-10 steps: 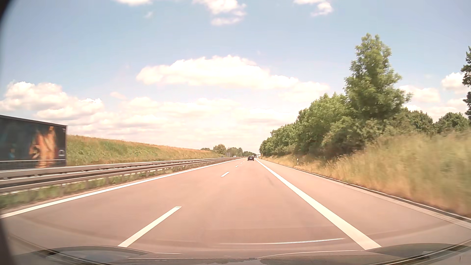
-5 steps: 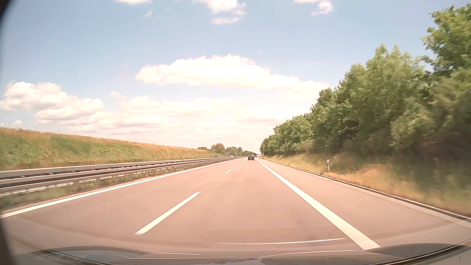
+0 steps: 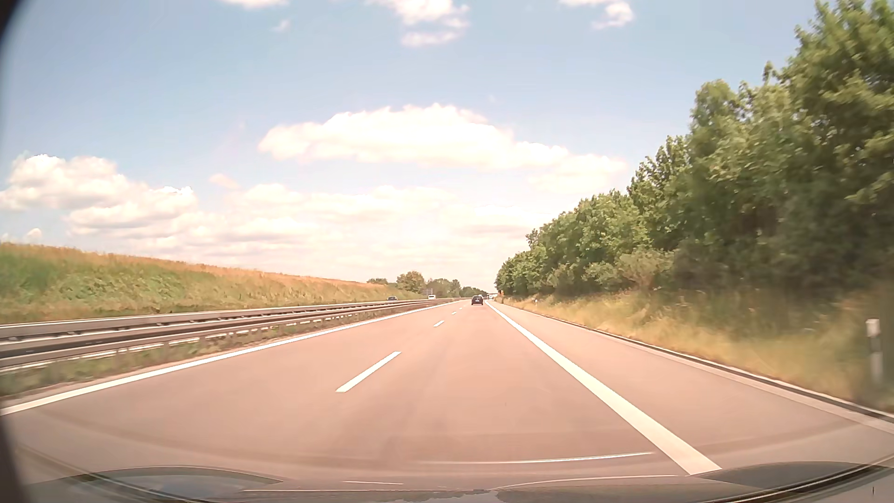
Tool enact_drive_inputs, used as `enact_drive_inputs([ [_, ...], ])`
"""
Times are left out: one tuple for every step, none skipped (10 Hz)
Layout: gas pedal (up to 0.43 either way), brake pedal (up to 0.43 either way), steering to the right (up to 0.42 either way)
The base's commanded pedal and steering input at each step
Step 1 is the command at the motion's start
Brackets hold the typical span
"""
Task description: Follow the waypoints while adhering to traffic rules and regulations
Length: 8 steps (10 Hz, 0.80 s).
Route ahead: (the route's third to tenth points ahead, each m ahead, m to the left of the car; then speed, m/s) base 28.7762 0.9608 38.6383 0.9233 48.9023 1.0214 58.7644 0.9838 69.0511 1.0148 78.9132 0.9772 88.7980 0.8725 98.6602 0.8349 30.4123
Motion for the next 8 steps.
enact_drive_inputs([
  [0.429,0.012,0.0],
  [0.429,0.012,0.001],
  [0.429,0.012,0.001],
  [0.429,0.012,0.001],
  [0.429,0.012,0.001],
  [0.429,0.012,0.001],
  [0.429,0.012,0.0],
  [0.429,0.012,0.0],
])
